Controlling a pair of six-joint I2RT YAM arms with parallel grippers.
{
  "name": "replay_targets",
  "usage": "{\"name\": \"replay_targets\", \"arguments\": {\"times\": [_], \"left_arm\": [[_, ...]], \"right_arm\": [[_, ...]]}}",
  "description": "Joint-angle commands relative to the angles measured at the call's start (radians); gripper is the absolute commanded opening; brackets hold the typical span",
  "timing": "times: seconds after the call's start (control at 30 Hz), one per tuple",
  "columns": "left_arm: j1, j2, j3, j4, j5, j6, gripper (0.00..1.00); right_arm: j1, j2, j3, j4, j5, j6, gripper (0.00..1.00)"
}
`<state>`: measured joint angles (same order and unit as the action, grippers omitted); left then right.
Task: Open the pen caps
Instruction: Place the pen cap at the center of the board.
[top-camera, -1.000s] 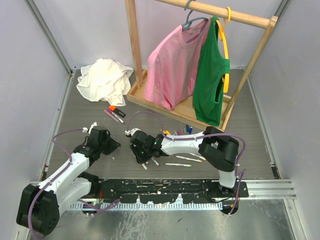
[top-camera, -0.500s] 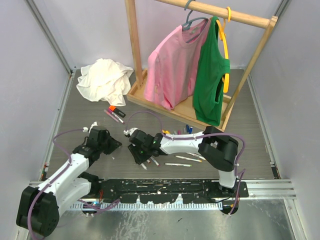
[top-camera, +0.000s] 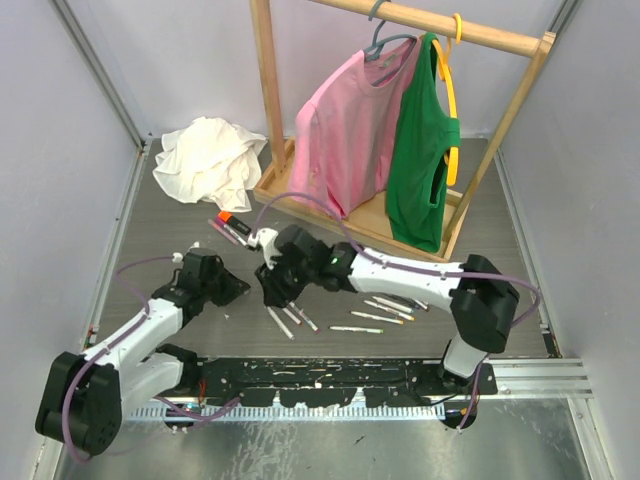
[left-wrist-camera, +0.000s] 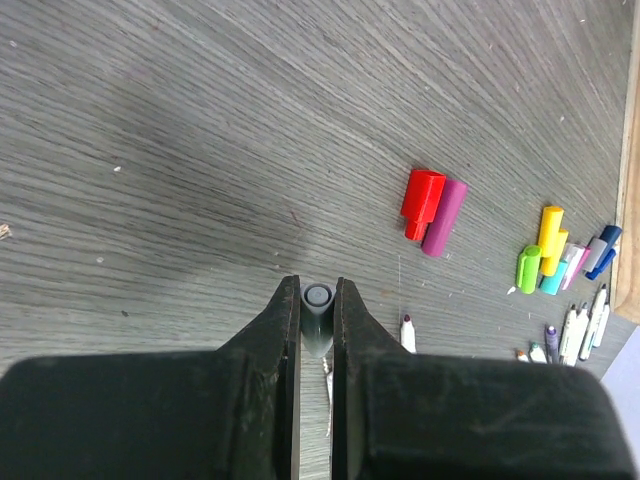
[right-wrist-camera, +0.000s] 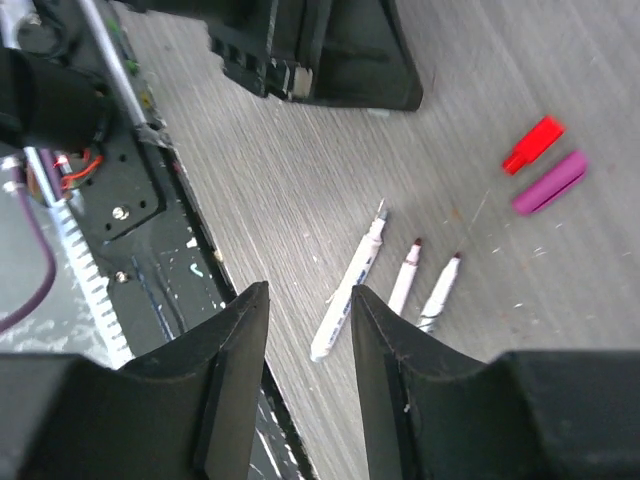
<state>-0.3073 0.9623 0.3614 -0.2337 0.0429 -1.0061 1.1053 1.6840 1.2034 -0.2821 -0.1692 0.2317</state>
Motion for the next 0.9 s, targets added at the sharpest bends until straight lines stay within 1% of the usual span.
{"name": "replay_targets", "arguments": {"times": [0.0, 0.03, 0.1, 0.27, 0.4, 0.53, 0.63, 0.73, 0.87], "left_arm": [[-0.003, 0.057, 0.071, 0.06, 0.029, -0.017, 0.0], [-0.007, 0.074, 0.083, 0.055, 0.025, -0.022, 0.0], [-0.023, 0.116, 0.115, 0.031, -0.013, -0.027, 0.0], [-0.074, 0.236, 0.186, -0.005, -0.067, -0.034, 0.0], [-0.125, 0.339, 0.232, -0.008, -0.101, -0.023, 0.0], [-0.153, 0.395, 0.268, -0.028, -0.139, -0.016, 0.0], [-0.157, 0.417, 0.279, -0.039, -0.151, -0.017, 0.05], [-0.158, 0.431, 0.286, -0.049, -0.156, -0.013, 0.14], [-0.158, 0.426, 0.286, -0.062, -0.162, -0.011, 0.23]], "right_arm": [[-0.146, -0.088, 0.07, -0.103, -0.414, -0.315, 0.43], [-0.181, -0.099, 0.07, -0.14, -0.486, -0.363, 0.42], [-0.237, -0.128, 0.045, -0.154, -0.569, -0.416, 0.41], [-0.307, -0.179, 0.017, -0.15, -0.599, -0.455, 0.4], [-0.328, -0.189, 0.011, -0.152, -0.613, -0.466, 0.4], [-0.335, -0.179, 0.009, -0.152, -0.615, -0.468, 0.41], [-0.335, -0.175, 0.007, -0.152, -0.615, -0.468, 0.41], [-0.335, -0.174, 0.008, -0.154, -0.614, -0.471, 0.41], [-0.336, -0.178, 0.009, -0.158, -0.615, -0.473, 0.41]]}}
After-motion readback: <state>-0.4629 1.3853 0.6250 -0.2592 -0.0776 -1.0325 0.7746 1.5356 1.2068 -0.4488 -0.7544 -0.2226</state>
